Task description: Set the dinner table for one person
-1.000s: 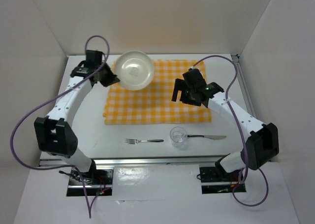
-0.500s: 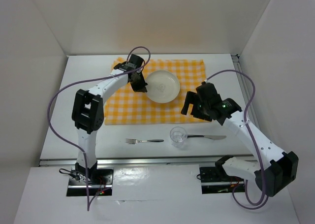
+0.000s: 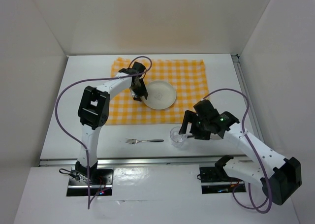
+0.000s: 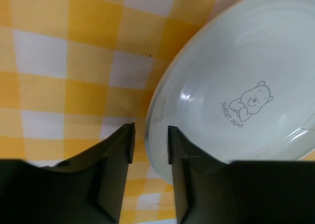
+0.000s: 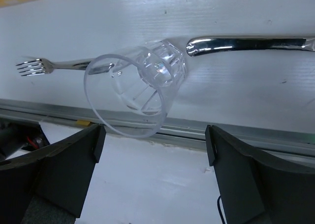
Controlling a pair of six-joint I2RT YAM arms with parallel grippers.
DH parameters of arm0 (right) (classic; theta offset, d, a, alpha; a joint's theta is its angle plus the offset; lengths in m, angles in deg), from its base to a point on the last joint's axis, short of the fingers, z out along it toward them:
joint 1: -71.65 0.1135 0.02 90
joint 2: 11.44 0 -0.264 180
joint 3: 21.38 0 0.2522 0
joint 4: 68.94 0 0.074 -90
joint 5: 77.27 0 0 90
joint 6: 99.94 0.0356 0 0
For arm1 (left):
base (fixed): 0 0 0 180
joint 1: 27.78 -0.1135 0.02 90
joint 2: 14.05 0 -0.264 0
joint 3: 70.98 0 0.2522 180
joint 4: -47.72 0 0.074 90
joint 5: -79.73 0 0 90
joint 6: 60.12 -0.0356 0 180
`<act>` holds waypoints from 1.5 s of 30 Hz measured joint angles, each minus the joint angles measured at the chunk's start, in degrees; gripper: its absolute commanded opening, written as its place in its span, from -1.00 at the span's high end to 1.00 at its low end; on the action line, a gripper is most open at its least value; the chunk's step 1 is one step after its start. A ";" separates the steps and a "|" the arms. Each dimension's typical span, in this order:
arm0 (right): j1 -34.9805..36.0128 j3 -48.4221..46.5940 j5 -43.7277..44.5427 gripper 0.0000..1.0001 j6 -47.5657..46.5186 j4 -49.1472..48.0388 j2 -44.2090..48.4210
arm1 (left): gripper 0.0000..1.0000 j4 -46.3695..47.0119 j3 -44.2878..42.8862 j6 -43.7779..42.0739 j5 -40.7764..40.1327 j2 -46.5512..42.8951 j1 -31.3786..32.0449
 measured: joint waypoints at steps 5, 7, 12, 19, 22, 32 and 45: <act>1.42 1.09 1.03 -0.58 1.09 -1.42 -3.28 | -0.69 0.24 0.74 -0.02 -0.85 0.02 0.02; 1.42 2.16 1.53 -0.38 1.18 -2.27 -3.85 | -0.71 0.11 0.79 -0.15 -0.98 0.02 0.02; 1.42 4.85 1.64 0.08 1.62 -5.05 -5.03 | -0.71 -0.74 -0.17 -1.36 -1.70 -0.33 0.02; 1.51 3.65 3.39 1.00 1.01 -5.16 -7.17 | -0.71 -3.28 -1.40 -2.54 -4.13 -8.00 0.02; 1.57 -2.14 6.32 1.00 0.02 -1.75 -7.34 | -0.65 -3.96 -2.97 -3.56 -5.92 -14.27 0.02; -6.51 -34.71 18.58 1.00 -8.24 -1.33 -25.14 | -0.59 -5.03 12.98 -4.85 -10.64 -42.51 2.80; -21.64 -61.68 16.04 1.00 -13.33 -8.68 -66.36 | -0.59 -15.10 38.99 10.75 -12.74 -56.59 20.04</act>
